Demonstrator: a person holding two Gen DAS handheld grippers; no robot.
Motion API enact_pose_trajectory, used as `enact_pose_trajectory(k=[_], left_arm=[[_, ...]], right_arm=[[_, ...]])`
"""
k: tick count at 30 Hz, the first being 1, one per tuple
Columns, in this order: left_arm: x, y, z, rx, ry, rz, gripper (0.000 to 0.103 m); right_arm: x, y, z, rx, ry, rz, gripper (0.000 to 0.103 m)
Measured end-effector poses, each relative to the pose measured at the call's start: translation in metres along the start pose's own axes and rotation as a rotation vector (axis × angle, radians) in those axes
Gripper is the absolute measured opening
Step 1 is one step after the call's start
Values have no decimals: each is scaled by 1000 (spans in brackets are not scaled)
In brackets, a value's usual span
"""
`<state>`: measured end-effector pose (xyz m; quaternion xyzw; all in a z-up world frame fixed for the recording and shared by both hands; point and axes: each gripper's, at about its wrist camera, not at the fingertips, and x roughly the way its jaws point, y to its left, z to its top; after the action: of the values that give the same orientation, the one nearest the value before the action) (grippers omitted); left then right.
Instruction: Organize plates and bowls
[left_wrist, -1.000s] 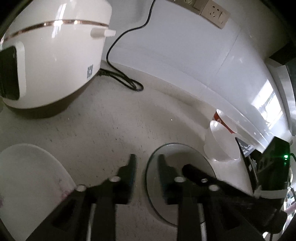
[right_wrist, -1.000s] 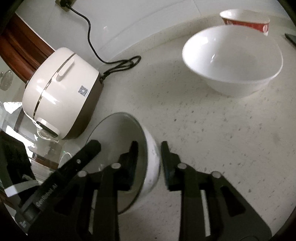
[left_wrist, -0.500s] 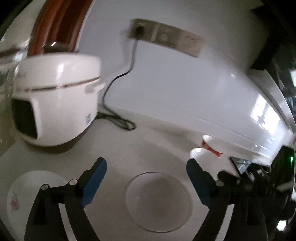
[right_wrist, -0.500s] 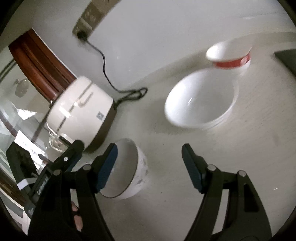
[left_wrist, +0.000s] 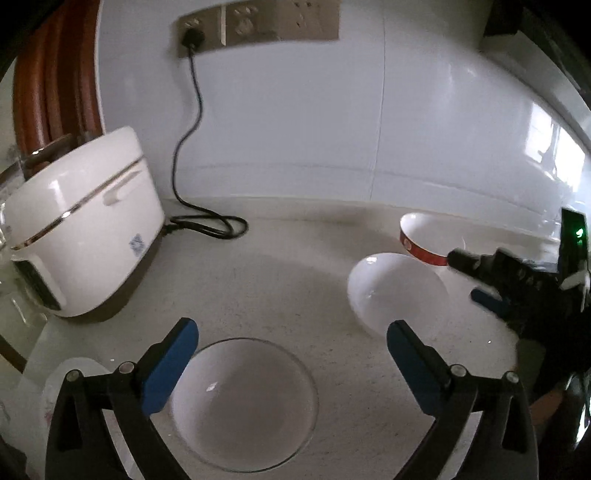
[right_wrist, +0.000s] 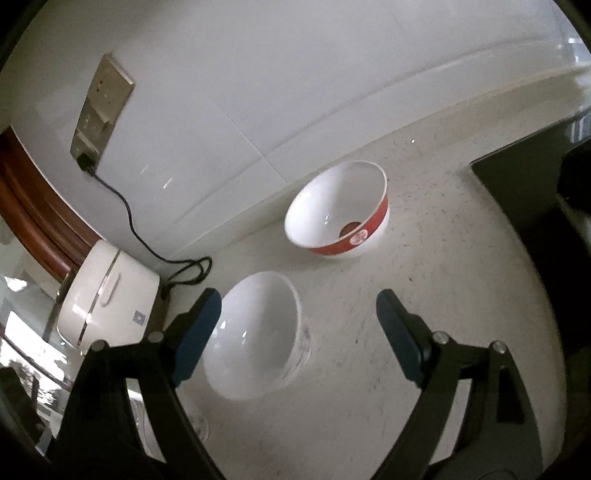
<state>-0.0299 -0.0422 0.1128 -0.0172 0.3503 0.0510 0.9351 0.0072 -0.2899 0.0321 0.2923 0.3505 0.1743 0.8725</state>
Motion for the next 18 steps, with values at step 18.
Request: enact_pose_trajectory(k=[18], left_arm=[[103,-29,39,-223,252,-26,103]], right_arm=[[29,17,-22,-132,183,-56,62]])
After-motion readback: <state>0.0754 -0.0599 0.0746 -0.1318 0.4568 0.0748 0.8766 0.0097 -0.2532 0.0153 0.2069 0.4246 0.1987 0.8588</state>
